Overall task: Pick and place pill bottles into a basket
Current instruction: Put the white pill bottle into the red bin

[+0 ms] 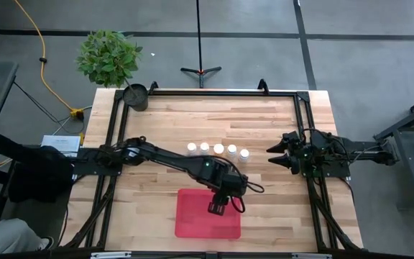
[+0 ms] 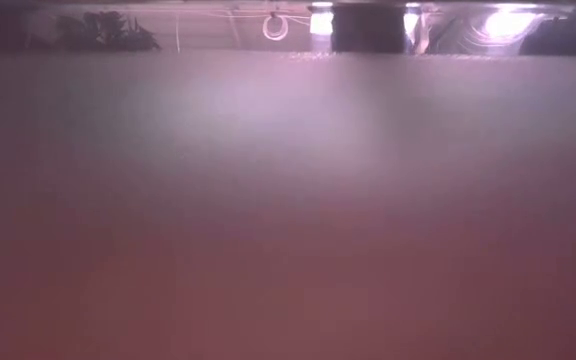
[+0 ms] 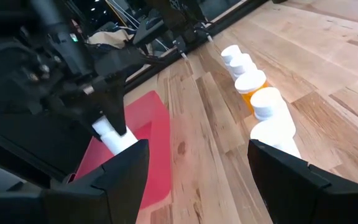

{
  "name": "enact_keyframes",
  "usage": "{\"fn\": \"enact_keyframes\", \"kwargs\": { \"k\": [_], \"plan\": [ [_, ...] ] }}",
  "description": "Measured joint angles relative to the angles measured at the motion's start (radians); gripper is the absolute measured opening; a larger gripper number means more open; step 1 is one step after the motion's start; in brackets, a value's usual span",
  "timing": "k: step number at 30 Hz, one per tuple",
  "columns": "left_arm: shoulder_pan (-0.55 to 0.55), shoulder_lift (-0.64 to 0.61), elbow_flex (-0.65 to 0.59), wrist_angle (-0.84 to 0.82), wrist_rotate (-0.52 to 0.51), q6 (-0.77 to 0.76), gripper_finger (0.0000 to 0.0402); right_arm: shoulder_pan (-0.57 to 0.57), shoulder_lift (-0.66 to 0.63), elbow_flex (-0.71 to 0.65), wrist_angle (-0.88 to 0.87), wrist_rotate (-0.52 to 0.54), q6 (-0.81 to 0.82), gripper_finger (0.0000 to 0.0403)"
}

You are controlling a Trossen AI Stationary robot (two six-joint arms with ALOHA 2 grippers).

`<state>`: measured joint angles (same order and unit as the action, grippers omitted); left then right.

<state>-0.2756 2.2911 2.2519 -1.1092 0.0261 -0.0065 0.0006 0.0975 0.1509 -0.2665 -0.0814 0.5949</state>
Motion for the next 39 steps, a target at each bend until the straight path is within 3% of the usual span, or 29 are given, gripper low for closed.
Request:
{"fn": "enact_keyframes", "kwargs": {
  "k": [27, 39],
  "plan": [
    [0.001, 0.143, -0.001, 0.023, 0.058, 0.033, 0.0208, 0.000, 0.026, 0.000, 0.002, 0.003, 0.027, 0.0263],
    [0.000, 0.143, 0.000, 0.035, 0.047, 0.028, 0.0304, 0.000, 0.026, 0.000, 0.002, 0.003, 0.027, 0.0263]
  ]
}}
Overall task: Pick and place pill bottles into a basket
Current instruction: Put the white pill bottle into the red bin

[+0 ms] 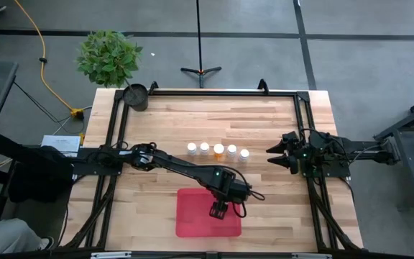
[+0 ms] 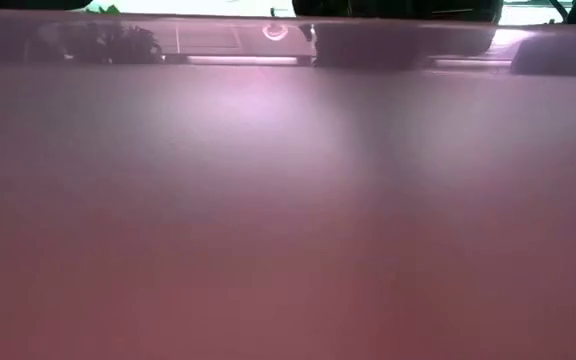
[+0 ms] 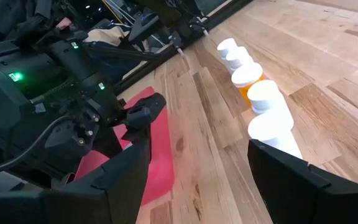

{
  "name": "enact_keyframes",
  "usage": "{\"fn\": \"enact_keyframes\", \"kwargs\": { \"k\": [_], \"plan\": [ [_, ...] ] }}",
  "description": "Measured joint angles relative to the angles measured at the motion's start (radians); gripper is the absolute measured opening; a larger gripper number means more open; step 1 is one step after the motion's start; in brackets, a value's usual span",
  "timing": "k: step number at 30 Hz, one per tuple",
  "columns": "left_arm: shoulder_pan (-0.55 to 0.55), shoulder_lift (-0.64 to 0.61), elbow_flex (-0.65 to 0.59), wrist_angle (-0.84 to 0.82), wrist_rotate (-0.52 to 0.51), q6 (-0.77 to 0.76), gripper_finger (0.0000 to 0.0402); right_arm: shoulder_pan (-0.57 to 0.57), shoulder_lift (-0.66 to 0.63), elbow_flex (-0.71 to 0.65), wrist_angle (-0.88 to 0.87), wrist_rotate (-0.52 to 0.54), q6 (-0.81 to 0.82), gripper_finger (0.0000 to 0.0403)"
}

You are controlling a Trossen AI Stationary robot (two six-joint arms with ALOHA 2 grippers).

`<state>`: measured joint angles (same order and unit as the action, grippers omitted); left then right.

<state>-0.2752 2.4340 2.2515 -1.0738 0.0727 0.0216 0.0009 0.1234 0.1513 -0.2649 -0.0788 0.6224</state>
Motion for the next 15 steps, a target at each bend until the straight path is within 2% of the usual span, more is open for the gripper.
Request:
{"fn": "enact_keyframes", "kwargs": {
  "k": [7, 15],
  "plan": [
    [0.000, 0.000, 0.053, -0.009, -0.003, 0.000, 0.0337, 0.000, 0.000, 0.000, 0.000, 0.000, 0.000, 0.0263],
    [0.008, -0.009, 0.104, -0.030, -0.037, 0.005, 0.0333, 0.000, 0.000, 0.000, 0.000, -0.001, -0.001, 0.0263]
  ]
}}
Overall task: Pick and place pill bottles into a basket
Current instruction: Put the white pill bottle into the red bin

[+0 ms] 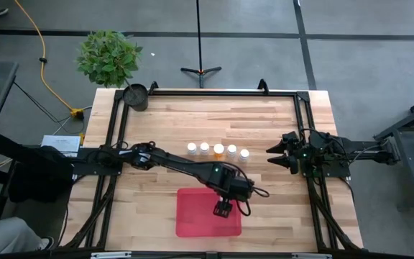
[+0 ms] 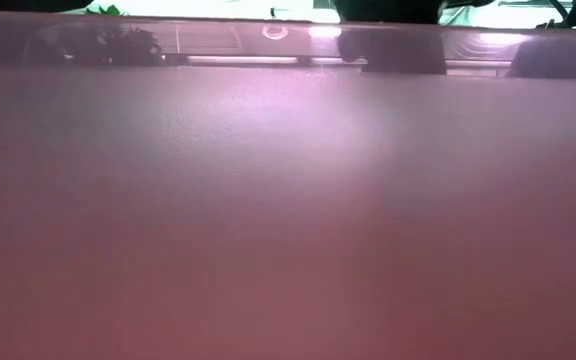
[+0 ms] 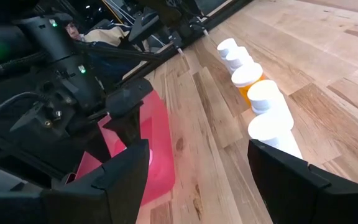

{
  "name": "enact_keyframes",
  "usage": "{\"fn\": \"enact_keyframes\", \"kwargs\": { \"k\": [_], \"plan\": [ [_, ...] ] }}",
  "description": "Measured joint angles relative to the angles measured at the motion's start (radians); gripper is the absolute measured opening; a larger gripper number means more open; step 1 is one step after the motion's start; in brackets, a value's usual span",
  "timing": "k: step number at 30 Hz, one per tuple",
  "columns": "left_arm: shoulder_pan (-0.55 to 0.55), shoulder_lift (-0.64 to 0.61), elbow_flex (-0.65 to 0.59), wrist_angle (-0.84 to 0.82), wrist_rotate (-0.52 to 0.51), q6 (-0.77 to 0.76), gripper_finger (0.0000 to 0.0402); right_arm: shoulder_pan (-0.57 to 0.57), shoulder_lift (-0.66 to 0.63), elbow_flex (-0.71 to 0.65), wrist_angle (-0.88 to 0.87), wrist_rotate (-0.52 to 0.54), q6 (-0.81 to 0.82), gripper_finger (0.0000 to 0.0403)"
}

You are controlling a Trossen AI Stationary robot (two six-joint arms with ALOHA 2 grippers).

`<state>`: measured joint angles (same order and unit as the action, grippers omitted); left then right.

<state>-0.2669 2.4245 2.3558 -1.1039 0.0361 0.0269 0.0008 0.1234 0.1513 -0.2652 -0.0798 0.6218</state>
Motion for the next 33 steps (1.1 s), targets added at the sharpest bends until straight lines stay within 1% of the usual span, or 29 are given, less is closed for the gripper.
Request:
{"fn": "enact_keyframes", "kwargs": {
  "k": [8, 11, 16, 22, 26, 33],
  "plan": [
    [0.049, -0.080, 0.000, 0.000, -0.002, -0.008, 0.0330, 0.000, 0.001, -0.001, -0.001, -0.005, 0.000, 0.0263],
    [0.080, -0.133, 0.000, 0.006, -0.004, -0.015, 0.0326, 0.000, 0.001, -0.001, -0.001, -0.005, 0.000, 0.0263],
    [0.139, -0.225, 0.000, 0.004, -0.050, -0.023, 0.0317, 0.000, 0.001, -0.001, -0.001, -0.004, -0.001, 0.0263],
    [0.204, -0.331, 0.000, -0.010, -0.055, -0.023, 0.0316, 0.000, 0.001, -0.001, -0.009, -0.004, -0.001, 0.0263],
    [0.239, -0.396, 0.000, -0.063, -0.062, -0.011, 0.0316, 0.000, 0.001, -0.001, -0.009, -0.005, -0.001, 0.0263],
    [0.287, -0.506, 0.000, -0.163, -0.125, -0.008, 0.0316, 0.000, 0.001, -0.001, -0.012, -0.005, -0.001, 0.0264]
  ]
}}
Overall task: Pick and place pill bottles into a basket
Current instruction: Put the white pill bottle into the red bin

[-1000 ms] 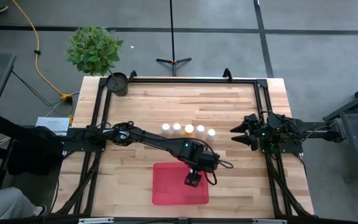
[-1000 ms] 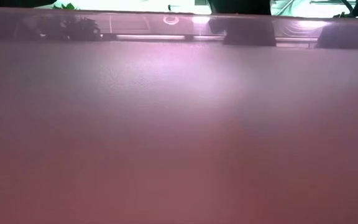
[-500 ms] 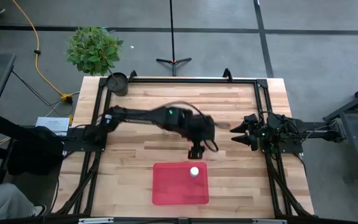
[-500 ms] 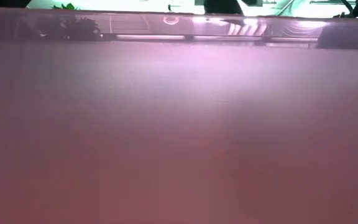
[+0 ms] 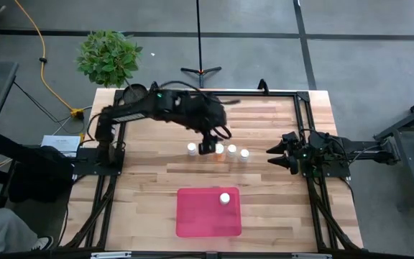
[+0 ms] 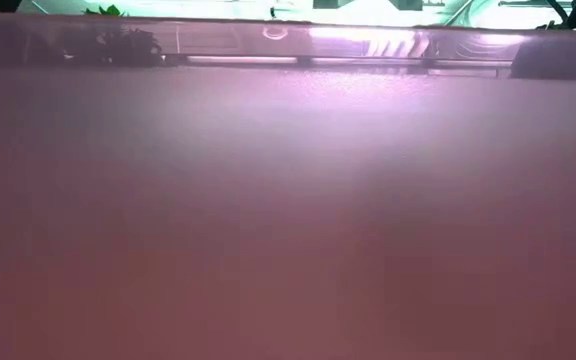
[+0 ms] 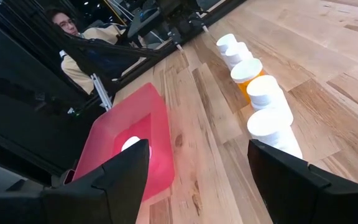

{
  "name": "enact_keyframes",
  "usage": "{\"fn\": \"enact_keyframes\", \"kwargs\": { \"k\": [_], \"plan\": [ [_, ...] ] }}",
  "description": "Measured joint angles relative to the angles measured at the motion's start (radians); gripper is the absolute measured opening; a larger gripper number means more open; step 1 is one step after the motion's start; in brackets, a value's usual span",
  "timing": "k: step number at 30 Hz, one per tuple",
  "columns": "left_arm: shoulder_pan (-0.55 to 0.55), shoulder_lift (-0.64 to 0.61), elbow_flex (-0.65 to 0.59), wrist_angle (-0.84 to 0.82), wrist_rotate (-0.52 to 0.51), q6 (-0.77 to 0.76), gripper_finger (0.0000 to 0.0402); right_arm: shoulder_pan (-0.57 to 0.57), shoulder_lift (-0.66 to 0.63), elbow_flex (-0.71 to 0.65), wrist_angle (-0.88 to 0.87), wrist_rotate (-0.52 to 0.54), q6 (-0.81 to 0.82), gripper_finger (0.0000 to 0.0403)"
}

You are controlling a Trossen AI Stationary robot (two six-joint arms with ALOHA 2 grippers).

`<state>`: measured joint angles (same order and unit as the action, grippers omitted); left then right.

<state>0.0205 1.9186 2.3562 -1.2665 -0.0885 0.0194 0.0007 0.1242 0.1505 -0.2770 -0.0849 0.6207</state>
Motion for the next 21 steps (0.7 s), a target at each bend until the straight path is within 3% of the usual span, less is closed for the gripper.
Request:
{"fn": "enact_keyframes", "kwargs": {
  "k": [21],
  "plan": [
    [0.146, -0.290, 0.000, -0.049, -0.027, -0.003, 0.0317, 0.000, 0.000, 0.000, -0.004, -0.042, 0.001, 0.0264]
  ]
}}
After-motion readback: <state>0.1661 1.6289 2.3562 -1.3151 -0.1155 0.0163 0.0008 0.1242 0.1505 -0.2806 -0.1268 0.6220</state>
